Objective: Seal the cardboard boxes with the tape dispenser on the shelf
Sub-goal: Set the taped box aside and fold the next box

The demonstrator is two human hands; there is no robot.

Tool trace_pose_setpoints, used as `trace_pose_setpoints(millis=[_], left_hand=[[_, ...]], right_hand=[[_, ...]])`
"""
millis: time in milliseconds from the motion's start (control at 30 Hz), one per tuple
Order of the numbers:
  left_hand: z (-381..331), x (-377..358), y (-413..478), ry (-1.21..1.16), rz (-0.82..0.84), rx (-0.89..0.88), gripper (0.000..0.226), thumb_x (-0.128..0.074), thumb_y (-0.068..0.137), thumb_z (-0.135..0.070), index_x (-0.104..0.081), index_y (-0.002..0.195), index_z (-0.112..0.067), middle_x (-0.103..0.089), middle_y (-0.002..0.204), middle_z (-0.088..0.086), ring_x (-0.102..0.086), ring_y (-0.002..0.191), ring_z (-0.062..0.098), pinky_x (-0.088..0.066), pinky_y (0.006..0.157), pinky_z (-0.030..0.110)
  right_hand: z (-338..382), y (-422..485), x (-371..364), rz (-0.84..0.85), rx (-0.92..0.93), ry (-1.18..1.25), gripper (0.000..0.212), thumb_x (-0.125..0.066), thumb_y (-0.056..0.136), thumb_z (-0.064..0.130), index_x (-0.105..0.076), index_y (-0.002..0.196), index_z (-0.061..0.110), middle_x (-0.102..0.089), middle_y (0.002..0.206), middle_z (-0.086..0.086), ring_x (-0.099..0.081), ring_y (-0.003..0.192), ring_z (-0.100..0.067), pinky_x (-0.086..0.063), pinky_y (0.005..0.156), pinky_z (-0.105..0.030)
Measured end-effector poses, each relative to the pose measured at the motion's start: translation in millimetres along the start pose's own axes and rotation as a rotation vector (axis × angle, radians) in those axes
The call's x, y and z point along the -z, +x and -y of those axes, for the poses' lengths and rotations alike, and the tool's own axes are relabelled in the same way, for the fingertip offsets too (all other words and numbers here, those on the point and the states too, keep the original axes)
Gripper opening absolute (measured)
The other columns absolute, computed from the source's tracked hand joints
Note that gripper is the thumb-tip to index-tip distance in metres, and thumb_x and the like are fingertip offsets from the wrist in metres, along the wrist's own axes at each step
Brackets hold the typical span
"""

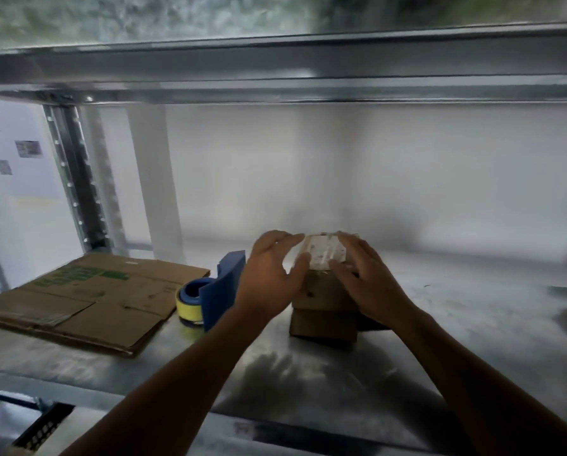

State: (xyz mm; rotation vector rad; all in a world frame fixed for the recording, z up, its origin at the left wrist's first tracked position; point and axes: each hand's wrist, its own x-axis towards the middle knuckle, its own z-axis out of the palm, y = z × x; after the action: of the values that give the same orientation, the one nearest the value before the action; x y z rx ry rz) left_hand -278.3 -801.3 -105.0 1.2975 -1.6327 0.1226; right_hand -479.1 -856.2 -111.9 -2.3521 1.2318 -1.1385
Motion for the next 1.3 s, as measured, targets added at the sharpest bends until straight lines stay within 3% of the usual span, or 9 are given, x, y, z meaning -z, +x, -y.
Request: trace_pose_setpoints(millis=[133, 200, 467, 667, 867, 967, 1133, 1233, 1300], left_hand=[[-6.0, -36.5, 14.1, -0.121, 0.157, 0.071, 0.042, -0.048, 0.107, -0.038, -0.052, 0.147, -0.026, -0.049, 0.154, -0.005, -0.037, 0.141, 0.009, -0.016, 0.112, 0.008], [-0.7, -45.2, 17.4, -0.165, 0.202, 0.166, 0.043, -0.045, 0.108, -0.038, -0.05, 0.149, -0.028, -0.046, 0.156, -0.007, -0.037, 0.143, 0.011, -0.022, 0.117, 0.02], [4.0, -64.5, 10.2, -0.553, 0.095, 0.476, 0.04, -0.053, 0.104, -0.036, -0.056, 0.143, -0.029, -0.06, 0.134, -0.016, -0.06, 0.117, 0.005, -0.042, 0.087, 0.01], [1.4, -66.1, 7.5, -0.602, 0.127, 0.52, 0.024, -0.051, 0.106, -0.027, -0.056, 0.121, -0.045, -0.065, 0.092, -0.043, -0.062, 0.091, -0.021, -0.045, 0.072, 0.001], [10.2, -54.0, 28.4, -0.606, 0.113, 0.511, 0.02, -0.055, 0.104, -0.038, -0.067, 0.117, -0.03, -0.07, 0.112, -0.014, -0.064, 0.102, 0.003, -0.047, 0.081, 0.019], [20.9, -47.6, 61.0, -0.573, 0.092, 0.533, 0.034, -0.058, 0.102, -0.04, -0.066, 0.13, -0.022, -0.064, 0.129, -0.007, -0.06, 0.105, 0.005, -0.042, 0.083, 0.018], [29.0, -61.5, 103.0, -0.576, 0.297, 0.562, 0.043, -0.057, 0.103, -0.033, -0.055, 0.143, -0.016, -0.053, 0.136, -0.007, -0.046, 0.126, 0.013, -0.031, 0.099, 0.027], [29.7, -73.6, 105.0, -0.57, 0.37, 0.622, 0.014, -0.054, 0.104, -0.026, -0.067, 0.104, -0.021, -0.063, 0.107, -0.005, -0.054, 0.103, 0.018, -0.042, 0.082, 0.027], [31.2, -80.4, 100.9, -0.582, 0.419, 0.682, 0.021, -0.052, 0.101, -0.028, -0.062, 0.084, -0.021, -0.065, 0.093, 0.008, -0.06, 0.089, 0.025, -0.045, 0.077, 0.035]], right_hand=[[-4.4, 0.5, -11.6, -0.046, -0.11, 0.223, 0.067, -0.038, 0.103, 0.058, -0.018, 0.161, 0.031, -0.02, 0.167, 0.007, -0.025, 0.15, -0.013, -0.026, 0.116, -0.031], [-3.5, 0.3, -16.9, -0.109, -0.157, 0.314, 0.068, -0.038, 0.103, 0.055, -0.014, 0.161, 0.029, -0.017, 0.167, 0.006, -0.025, 0.151, -0.015, -0.025, 0.121, -0.036], [-18.9, 2.8, -25.0, -0.045, -0.241, 0.458, 0.067, -0.039, 0.11, 0.033, 0.002, 0.162, 0.023, -0.008, 0.169, 0.002, -0.019, 0.15, -0.009, -0.018, 0.121, -0.026], [-29.0, 3.4, -28.4, -0.033, -0.235, 0.366, 0.065, -0.034, 0.11, 0.039, 0.0, 0.163, 0.021, -0.009, 0.17, 0.001, -0.014, 0.153, -0.012, -0.01, 0.112, -0.016], [-34.7, 10.5, -15.4, -0.088, -0.254, 0.554, 0.038, -0.039, 0.105, 0.051, -0.032, 0.142, 0.047, -0.031, 0.153, 0.01, -0.036, 0.139, -0.009, -0.031, 0.111, -0.025], [-38.8, 31.1, -1.9, -0.161, -0.275, 0.551, 0.048, -0.044, 0.105, 0.048, -0.038, 0.149, 0.029, -0.035, 0.156, 0.006, -0.038, 0.138, -0.006, -0.031, 0.105, -0.019], [-52.1, 68.5, 4.3, -0.026, -0.268, 0.337, 0.057, -0.045, 0.108, 0.038, -0.031, 0.158, 0.016, -0.027, 0.165, 0.0, -0.027, 0.149, -0.013, -0.022, 0.122, -0.033], [-56.0, 76.0, -4.1, 0.059, -0.308, 0.352, 0.06, -0.046, 0.107, 0.037, -0.028, 0.159, 0.015, -0.028, 0.165, -0.003, -0.026, 0.151, -0.017, -0.021, 0.125, -0.04], [-61.7, 76.0, -10.4, 0.078, -0.34, 0.395, 0.054, -0.047, 0.106, 0.04, -0.037, 0.153, 0.016, -0.04, 0.157, -0.004, -0.036, 0.145, -0.02, -0.026, 0.122, -0.042]])
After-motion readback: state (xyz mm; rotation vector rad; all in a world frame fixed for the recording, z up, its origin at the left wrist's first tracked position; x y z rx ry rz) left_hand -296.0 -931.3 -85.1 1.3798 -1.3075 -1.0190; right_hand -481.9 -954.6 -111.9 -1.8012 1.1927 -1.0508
